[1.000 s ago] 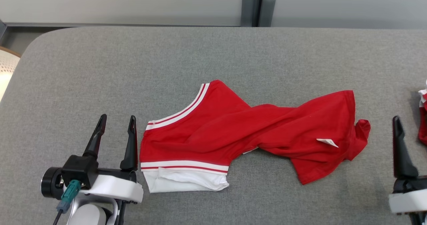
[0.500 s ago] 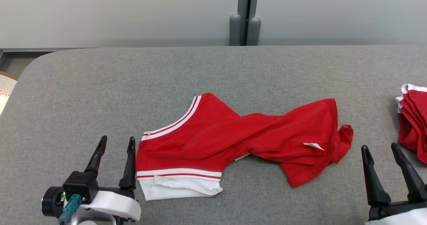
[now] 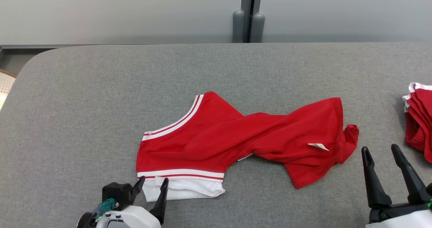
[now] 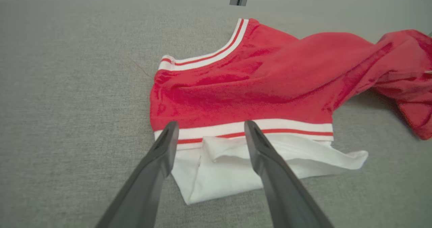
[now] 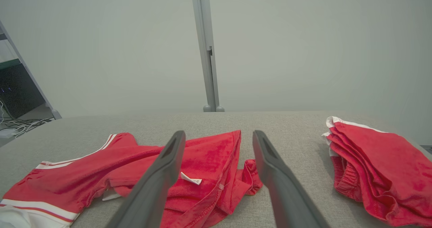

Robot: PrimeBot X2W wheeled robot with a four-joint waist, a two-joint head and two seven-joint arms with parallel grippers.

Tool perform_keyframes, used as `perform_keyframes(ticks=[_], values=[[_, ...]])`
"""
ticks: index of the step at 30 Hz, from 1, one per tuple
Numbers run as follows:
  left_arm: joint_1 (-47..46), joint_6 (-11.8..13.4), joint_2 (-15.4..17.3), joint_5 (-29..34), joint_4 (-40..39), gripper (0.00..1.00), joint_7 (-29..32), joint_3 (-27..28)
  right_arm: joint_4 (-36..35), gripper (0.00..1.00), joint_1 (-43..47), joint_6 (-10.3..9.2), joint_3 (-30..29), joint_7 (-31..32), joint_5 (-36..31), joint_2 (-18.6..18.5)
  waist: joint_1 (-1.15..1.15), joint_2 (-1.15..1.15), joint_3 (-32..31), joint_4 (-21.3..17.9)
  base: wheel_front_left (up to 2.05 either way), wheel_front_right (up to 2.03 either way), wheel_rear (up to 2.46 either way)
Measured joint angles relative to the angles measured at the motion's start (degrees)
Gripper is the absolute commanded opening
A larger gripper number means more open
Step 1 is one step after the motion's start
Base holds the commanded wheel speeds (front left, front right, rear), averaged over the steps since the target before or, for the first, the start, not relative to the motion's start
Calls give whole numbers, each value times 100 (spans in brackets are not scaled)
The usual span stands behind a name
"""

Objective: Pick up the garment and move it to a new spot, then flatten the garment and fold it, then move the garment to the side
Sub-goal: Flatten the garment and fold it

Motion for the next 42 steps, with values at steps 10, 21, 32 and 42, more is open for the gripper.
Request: perform_keyframes(ticks=[10, 21, 32, 42], values=[[-114, -81, -85, -185, 305, 95, 456, -126, 68, 100, -101, 0, 46, -26, 25, 31, 0, 0, 172, -83, 0, 0, 0], [-217, -29, 25, -74, 32, 0, 291, -177, 442, 100, -120, 0, -233, -7, 91, -73, 0, 0, 247, -38, 0, 0, 0], [-500, 20, -64, 21, -259, 0, 223, -303, 1718, 100, -1124, 0, 386, 112, 433, -436, 0, 0, 696, 240, 0, 0, 0], [-719, 40, -115, 62, -258, 0, -197, -285, 2052, 0, -1194, 0, 390, 279, 347, -609, 0, 0, 860, 423, 0, 0, 0]])
